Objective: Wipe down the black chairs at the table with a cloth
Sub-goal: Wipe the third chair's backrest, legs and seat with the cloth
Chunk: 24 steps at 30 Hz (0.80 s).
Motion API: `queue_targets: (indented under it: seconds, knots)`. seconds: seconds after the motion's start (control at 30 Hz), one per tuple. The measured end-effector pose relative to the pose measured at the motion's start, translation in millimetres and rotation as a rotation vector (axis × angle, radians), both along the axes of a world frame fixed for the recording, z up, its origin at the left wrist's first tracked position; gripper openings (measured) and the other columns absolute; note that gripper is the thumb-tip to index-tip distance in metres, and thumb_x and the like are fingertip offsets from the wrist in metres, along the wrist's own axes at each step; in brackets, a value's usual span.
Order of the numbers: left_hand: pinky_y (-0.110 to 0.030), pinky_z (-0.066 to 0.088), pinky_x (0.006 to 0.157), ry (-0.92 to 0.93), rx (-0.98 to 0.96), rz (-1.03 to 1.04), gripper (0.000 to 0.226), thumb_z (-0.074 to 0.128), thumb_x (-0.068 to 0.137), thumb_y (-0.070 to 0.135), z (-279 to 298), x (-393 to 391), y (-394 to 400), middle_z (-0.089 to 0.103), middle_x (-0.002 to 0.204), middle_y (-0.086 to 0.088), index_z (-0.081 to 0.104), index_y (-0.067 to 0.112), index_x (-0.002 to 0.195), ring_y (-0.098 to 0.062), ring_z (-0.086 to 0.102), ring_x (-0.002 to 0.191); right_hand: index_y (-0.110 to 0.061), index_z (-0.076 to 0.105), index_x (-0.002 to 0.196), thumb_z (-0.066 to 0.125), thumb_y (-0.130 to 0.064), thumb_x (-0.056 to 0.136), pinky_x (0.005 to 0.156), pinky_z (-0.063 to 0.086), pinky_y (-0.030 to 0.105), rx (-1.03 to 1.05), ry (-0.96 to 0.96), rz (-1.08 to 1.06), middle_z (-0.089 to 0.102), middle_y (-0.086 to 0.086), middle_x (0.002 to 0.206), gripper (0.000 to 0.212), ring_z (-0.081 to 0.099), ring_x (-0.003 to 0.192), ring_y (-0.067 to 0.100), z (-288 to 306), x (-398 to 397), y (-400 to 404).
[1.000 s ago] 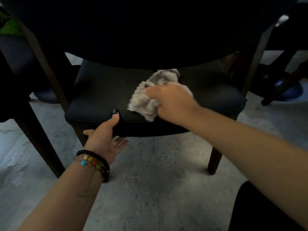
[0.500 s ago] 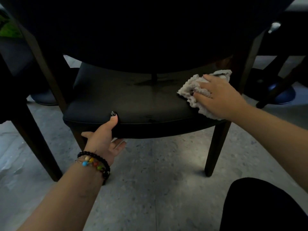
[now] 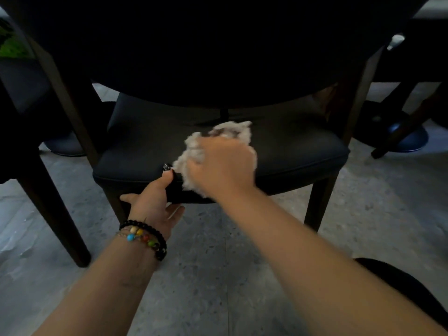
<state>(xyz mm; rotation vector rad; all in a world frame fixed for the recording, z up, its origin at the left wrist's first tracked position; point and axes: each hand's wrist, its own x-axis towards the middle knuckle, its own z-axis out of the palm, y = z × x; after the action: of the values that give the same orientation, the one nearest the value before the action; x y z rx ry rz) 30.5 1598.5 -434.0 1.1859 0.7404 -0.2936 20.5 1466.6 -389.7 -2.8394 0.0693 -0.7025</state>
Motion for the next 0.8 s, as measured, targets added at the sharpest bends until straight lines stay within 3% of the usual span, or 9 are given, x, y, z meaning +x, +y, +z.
queue_targets:
  seconds: [0.13, 0.23, 0.3, 0.4, 0.47, 0.6, 0.73, 0.8]
  knots:
    - [-0.037, 0.052, 0.07, -0.006, 0.02, -0.05, 0.08, 0.071, 0.085, 0.037, -0.7, 1.3, 1.1, 0.065, 0.118, -0.001, 0.026, 0.031, 0.151, -0.022, 0.066, 0.096, -0.022, 0.061, 0.128, 0.062, -0.035, 0.086, 0.077, 0.045, 0.033, -0.033, -0.007, 0.215, 0.068, 0.002, 0.116, 0.044, 0.063, 0.103, 0.024, -4.7, -11.8, -5.7]
    - [-0.044, 0.052, 0.082, -0.009, 0.004, -0.026, 0.094, 0.075, 0.081, 0.035, 1.6, -3.5, 2.2, 0.057, 0.13, -0.005, 0.013, 0.036, 0.152, -0.026, 0.064, 0.095, -0.016, 0.068, 0.12, 0.079, -0.021, 0.071, 0.075, 0.054, 0.036, -0.138, -0.059, 0.368, 0.072, 0.005, 0.111, 0.05, 0.069, 0.094, 0.027, -8.9, -36.5, -50.2]
    - [-0.045, 0.051, 0.088, -0.016, -0.011, -0.011, 0.1, 0.077, 0.081, 0.033, 2.8, -4.9, 3.0, 0.052, 0.135, -0.006, 0.007, 0.039, 0.151, -0.028, 0.063, 0.094, -0.015, 0.07, 0.118, 0.079, -0.016, 0.07, 0.073, 0.056, 0.039, -0.18, -0.084, 0.348, 0.072, 0.005, 0.111, 0.049, 0.07, 0.093, 0.029, -12.9, -45.0, -86.0]
    - [-0.041, 0.051, 0.082, -0.02, -0.033, -0.038, 0.098, 0.077, 0.08, 0.036, 3.6, -5.8, 1.5, 0.053, 0.132, -0.005, 0.011, 0.036, 0.152, -0.027, 0.063, 0.097, -0.02, 0.063, 0.129, 0.069, -0.021, 0.084, 0.09, 0.049, 0.035, -0.108, 0.004, 0.176, 0.067, 0.003, 0.124, 0.045, 0.063, 0.112, 0.026, -10.6, -47.4, -131.1]
    - [-0.041, 0.05, 0.084, -0.019, -0.035, -0.048, 0.095, 0.076, 0.08, 0.037, 3.2, -7.0, 0.9, 0.053, 0.133, -0.006, 0.013, 0.034, 0.152, -0.027, 0.062, 0.101, -0.018, 0.064, 0.128, 0.067, -0.024, 0.085, 0.093, 0.048, 0.036, -0.022, 0.009, 0.03, 0.067, 0.006, 0.124, 0.044, 0.062, 0.113, 0.027, -9.3, -45.2, -145.5]
    - [-0.04, 0.05, 0.084, -0.013, -0.001, -0.005, 0.095, 0.075, 0.082, 0.036, 3.4, -5.2, -0.1, 0.052, 0.13, -0.005, 0.01, 0.032, 0.152, -0.024, 0.06, 0.096, -0.018, 0.068, 0.113, 0.057, -0.031, 0.09, 0.071, 0.045, 0.033, 0.196, -0.074, -0.173, 0.069, 0.01, 0.095, 0.028, 0.065, 0.086, 0.029, -4.4, -27.2, -93.4]
    - [-0.036, 0.051, 0.073, 0.005, 0.032, -0.023, 0.084, 0.072, 0.084, 0.037, 4.2, 0.8, -0.8, 0.059, 0.123, -0.003, 0.023, 0.029, 0.151, -0.022, 0.062, 0.096, -0.017, 0.07, 0.112, 0.065, -0.027, 0.084, 0.076, 0.049, 0.034, 0.089, -0.096, 0.173, 0.071, 0.005, 0.098, 0.03, 0.065, 0.09, 0.026, -10.3, -19.8, 1.2]
    - [-0.037, 0.052, 0.074, 0.005, 0.038, -0.052, 0.083, 0.072, 0.083, 0.038, 2.9, 2.8, 1.1, 0.062, 0.121, -0.003, 0.025, 0.03, 0.151, -0.022, 0.064, 0.097, -0.011, 0.069, 0.116, 0.074, -0.02, 0.077, 0.083, 0.051, 0.036, 0.038, -0.083, 0.278, 0.071, 0.008, 0.106, 0.041, 0.066, 0.098, 0.027, -12.1, -23.1, 0.3]
